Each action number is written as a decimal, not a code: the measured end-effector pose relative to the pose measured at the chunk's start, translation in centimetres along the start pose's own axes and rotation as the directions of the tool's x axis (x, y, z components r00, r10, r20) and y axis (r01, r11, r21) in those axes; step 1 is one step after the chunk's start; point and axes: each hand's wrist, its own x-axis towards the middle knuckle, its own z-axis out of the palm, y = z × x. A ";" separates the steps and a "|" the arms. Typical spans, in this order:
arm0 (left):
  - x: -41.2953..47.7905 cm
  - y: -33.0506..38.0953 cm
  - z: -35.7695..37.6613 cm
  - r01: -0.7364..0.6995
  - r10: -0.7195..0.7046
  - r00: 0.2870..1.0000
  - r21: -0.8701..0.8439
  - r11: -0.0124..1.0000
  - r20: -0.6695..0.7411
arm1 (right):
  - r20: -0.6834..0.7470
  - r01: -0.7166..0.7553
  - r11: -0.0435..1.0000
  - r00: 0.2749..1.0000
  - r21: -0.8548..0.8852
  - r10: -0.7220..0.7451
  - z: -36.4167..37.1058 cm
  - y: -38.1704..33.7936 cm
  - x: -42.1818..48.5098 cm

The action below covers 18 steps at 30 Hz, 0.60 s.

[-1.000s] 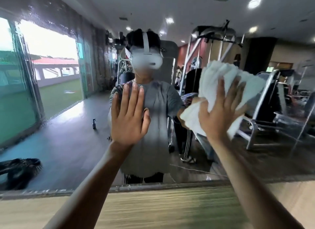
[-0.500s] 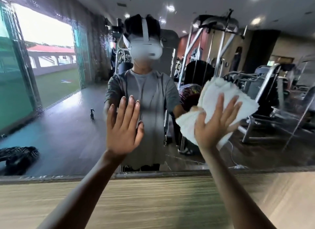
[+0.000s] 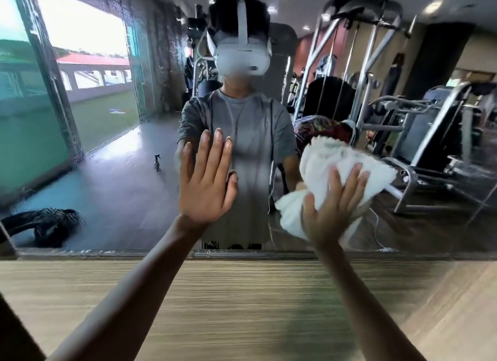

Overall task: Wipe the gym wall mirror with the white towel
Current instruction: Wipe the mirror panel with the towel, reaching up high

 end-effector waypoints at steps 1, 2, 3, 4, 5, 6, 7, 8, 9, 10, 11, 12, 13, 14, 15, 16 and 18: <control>0.0 0.0 0.0 0.004 -0.004 1.000 -0.008 1.000 -0.001 | -0.028 -0.091 0.994 0.995 0.056 0.092 0.2 -2.1 0.9; 0.0 -0.1 0.1 0.007 -0.007 1.000 -0.011 1.000 -0.002 | -0.042 -0.120 0.988 0.991 0.093 0.124 0.5 -4.1 1.1; 0.0 -0.1 0.0 0.007 -0.007 1.000 -0.012 1.000 -0.003 | -0.045 -0.087 0.991 0.995 0.106 0.092 0.8 -5.5 0.7; 0.0 -0.1 0.0 0.006 -0.006 1.000 -0.012 1.000 -0.003 | -0.029 -0.003 0.995 1.000 0.095 0.005 1.2 -6.3 -0.6; 0.0 -0.1 0.0 0.006 -0.006 1.000 -0.016 1.000 -0.005 | 0.002 0.113 0.992 0.994 0.060 -0.114 1.6 -6.4 -2.5; 0.1 -0.2 -0.1 0.006 -0.006 1.000 -0.022 1.000 -0.009 | 0.041 0.247 0.969 0.968 0.010 -0.248 1.8 -5.9 -4.6; 0.1 -0.3 -0.1 0.003 -0.003 1.000 -0.029 1.000 -0.011 | 0.089 0.370 0.928 0.926 -0.034 -0.366 1.9 -4.7 -6.5; 0.0 -0.4 -0.1 0.000 0.000 1.000 -0.034 0.999 -0.011 | 0.134 0.456 0.888 0.885 -0.052 -0.447 1.9 -2.9 -8.1; -0.1 -0.4 -0.1 -0.005 0.004 1.000 -0.032 0.999 -0.011 | 0.163 0.510 0.858 0.853 -0.056 -0.496 1.9 -0.8 -8.9; -0.1 -0.4 0.0 -0.009 0.008 1.000 -0.027 1.000 -0.011 | 0.169 0.534 0.843 0.838 -0.064 -0.519 1.7 1.0 -8.9; -0.1 -0.3 0.0 -0.008 0.008 1.000 -0.022 1.000 -0.012 | 0.169 0.537 0.841 0.837 -0.067 -0.521 1.3 2.5 -8.2; 0.0 -0.2 -0.1 -0.004 0.004 1.000 -0.018 1.000 -0.014 | 0.161 0.513 0.856 0.852 -0.066 -0.498 0.8 3.4 -7.1; 0.0 -0.1 -0.1 0.001 -0.001 1.000 -0.012 1.000 -0.016 | 0.142 0.456 0.888 0.885 -0.066 -0.444 0.5 3.6 -5.8; 0.0 0.0 0.0 0.004 -0.004 1.000 -0.005 1.000 -0.016 | 0.103 0.366 0.928 0.928 -0.066 -0.358 0.3 2.9 -4.2; -0.1 0.0 0.0 0.006 -0.006 1.000 -0.001 1.000 -0.013 | 0.058 0.254 0.966 0.966 -0.055 -0.251 0.2 1.4 -2.6; 0.0 -0.1 0.0 0.008 -0.008 1.000 0.001 1.000 -0.010 | 0.015 0.143 0.989 0.990 -0.030 -0.143 0.3 -0.4 -1.1; -0.1 -0.1 -0.1 0.012 -0.012 1.000 -0.007 1.000 -0.009 | -0.029 0.004 1.000 1.000 0.028 -0.003 0.7 -3.8 0.5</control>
